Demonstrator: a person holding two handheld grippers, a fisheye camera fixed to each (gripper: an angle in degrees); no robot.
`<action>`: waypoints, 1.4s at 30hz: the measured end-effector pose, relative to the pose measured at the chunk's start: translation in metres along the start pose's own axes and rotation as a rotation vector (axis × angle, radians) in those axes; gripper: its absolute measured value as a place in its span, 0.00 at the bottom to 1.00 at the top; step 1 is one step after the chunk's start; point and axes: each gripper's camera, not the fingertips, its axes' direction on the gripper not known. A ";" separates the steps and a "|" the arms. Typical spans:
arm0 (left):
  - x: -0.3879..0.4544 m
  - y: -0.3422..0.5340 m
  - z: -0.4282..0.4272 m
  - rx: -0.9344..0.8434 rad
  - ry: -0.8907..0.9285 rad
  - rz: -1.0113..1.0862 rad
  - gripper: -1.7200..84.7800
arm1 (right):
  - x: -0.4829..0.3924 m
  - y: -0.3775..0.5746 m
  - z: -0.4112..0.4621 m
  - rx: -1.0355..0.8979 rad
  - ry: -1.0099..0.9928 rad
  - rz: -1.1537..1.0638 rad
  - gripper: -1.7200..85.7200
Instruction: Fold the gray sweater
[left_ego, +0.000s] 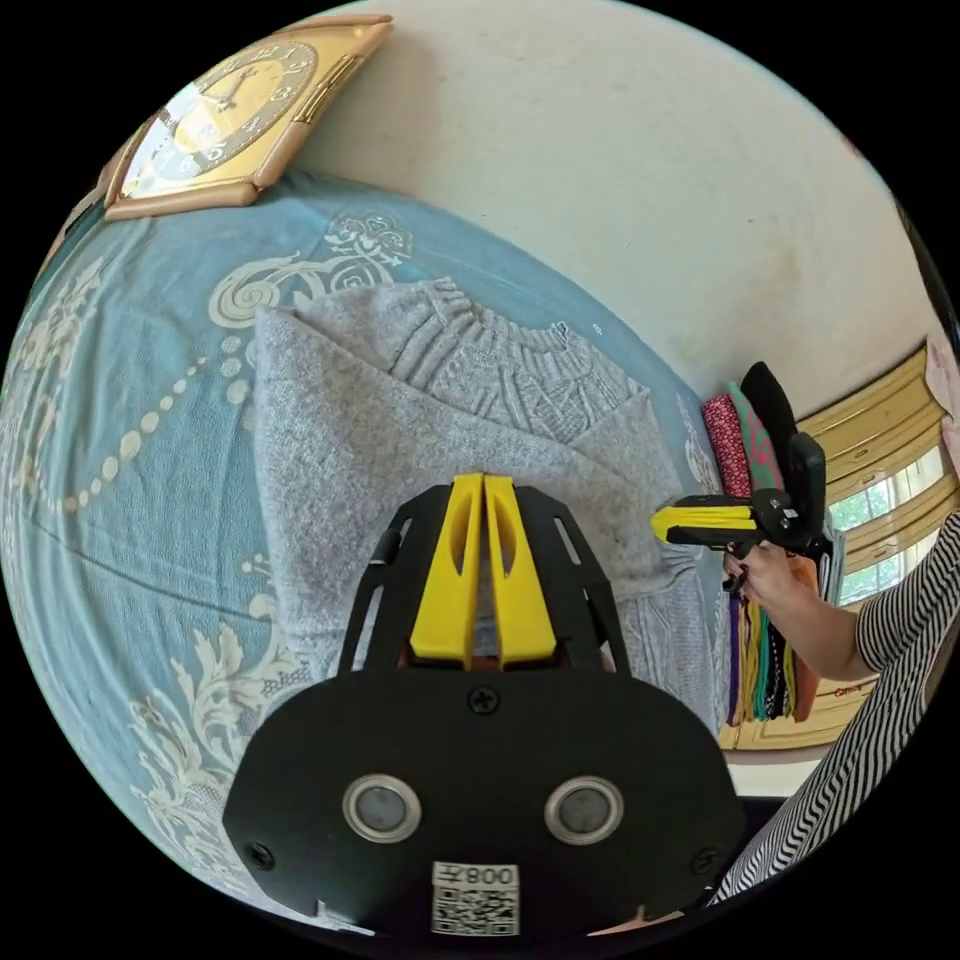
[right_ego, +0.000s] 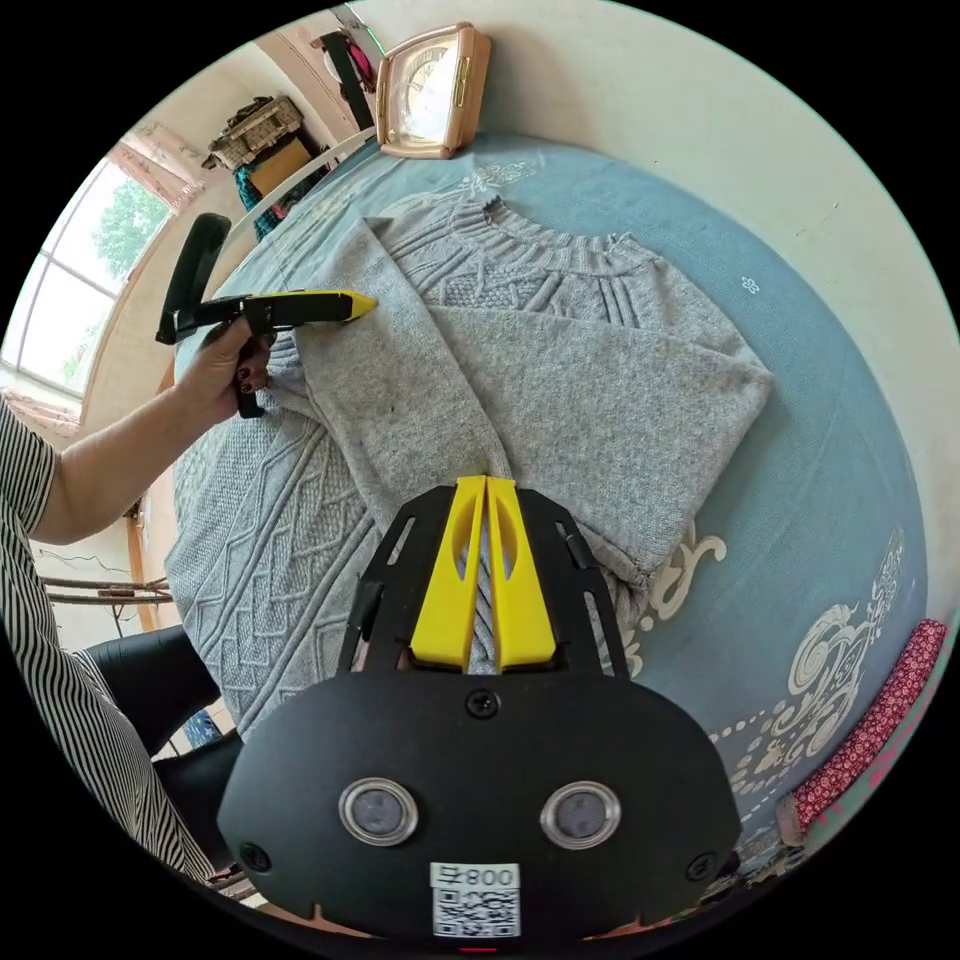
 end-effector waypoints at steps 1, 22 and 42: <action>-0.001 0.001 -0.013 0.038 -0.038 0.013 0.02 | -0.003 0.003 -0.012 0.003 0.008 0.014 0.02; -0.102 0.023 -0.105 0.090 -0.058 -0.049 0.02 | -0.007 0.048 -0.077 0.052 0.084 0.099 0.02; -0.151 0.149 -0.143 -0.106 0.127 -0.179 0.02 | -0.014 0.124 -0.137 0.033 0.103 0.197 0.02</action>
